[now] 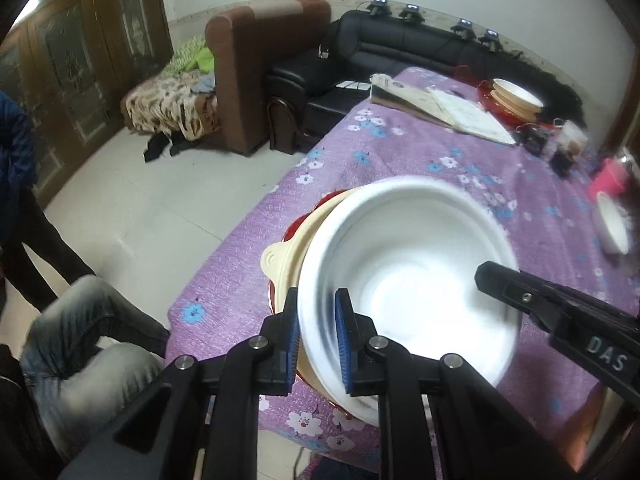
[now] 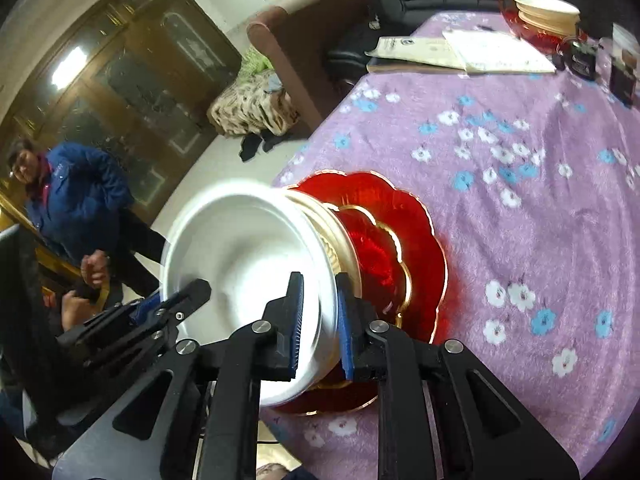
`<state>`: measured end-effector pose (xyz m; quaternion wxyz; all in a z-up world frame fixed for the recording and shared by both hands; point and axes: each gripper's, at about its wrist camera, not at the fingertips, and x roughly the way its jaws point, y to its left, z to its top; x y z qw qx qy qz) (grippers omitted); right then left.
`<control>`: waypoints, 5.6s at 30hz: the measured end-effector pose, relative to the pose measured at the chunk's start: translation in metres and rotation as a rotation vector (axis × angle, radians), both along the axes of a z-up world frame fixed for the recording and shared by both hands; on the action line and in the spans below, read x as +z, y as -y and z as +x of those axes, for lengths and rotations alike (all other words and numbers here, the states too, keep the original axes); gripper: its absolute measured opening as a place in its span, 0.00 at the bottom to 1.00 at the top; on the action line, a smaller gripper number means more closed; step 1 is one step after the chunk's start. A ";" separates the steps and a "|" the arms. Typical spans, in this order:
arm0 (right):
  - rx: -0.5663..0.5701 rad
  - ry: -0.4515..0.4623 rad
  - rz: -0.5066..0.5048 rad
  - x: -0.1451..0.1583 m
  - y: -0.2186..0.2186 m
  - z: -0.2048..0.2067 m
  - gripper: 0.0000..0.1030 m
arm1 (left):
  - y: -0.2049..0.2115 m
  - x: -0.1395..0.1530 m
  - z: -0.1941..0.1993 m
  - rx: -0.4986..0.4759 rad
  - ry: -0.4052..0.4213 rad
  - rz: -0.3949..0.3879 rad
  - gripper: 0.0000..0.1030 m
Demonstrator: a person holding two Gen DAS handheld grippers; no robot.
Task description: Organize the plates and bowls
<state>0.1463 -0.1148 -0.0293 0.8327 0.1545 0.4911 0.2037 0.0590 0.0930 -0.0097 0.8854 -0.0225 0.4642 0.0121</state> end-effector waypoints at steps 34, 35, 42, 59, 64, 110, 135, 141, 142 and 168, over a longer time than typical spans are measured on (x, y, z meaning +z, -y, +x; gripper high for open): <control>-0.716 0.088 0.025 0.031 0.346 -0.058 0.45 | 0.206 0.018 0.047 -0.426 -0.112 -0.190 0.56; -0.761 0.076 0.020 0.031 0.367 -0.061 0.45 | 0.221 0.016 0.055 -0.441 -0.132 -0.204 0.56; -1.007 0.045 0.024 0.030 0.451 -0.052 0.45 | 0.331 0.007 0.114 -0.475 -0.176 -0.183 0.56; -1.083 0.031 0.120 -0.005 0.500 -0.035 0.44 | 0.459 -0.005 0.167 -0.502 -0.060 -0.129 0.58; -1.104 0.074 0.128 0.005 0.504 -0.047 0.44 | 0.449 -0.002 0.147 -0.475 0.001 -0.130 0.59; -1.081 0.010 0.148 -0.018 0.501 -0.029 0.45 | 0.471 -0.043 0.148 -0.499 0.115 -0.109 0.77; -1.067 -0.016 0.166 -0.027 0.500 -0.023 0.45 | 0.469 -0.055 0.156 -0.487 0.066 -0.105 0.77; -1.065 -0.021 0.168 -0.028 0.500 -0.021 0.45 | 0.470 -0.058 0.158 -0.489 0.051 -0.110 0.77; -1.064 -0.022 0.168 -0.028 0.500 -0.021 0.45 | 0.471 -0.059 0.158 -0.490 0.047 -0.111 0.77; -1.048 -0.035 0.186 -0.033 0.500 -0.013 0.45 | 0.470 -0.064 0.163 -0.491 0.009 -0.135 0.77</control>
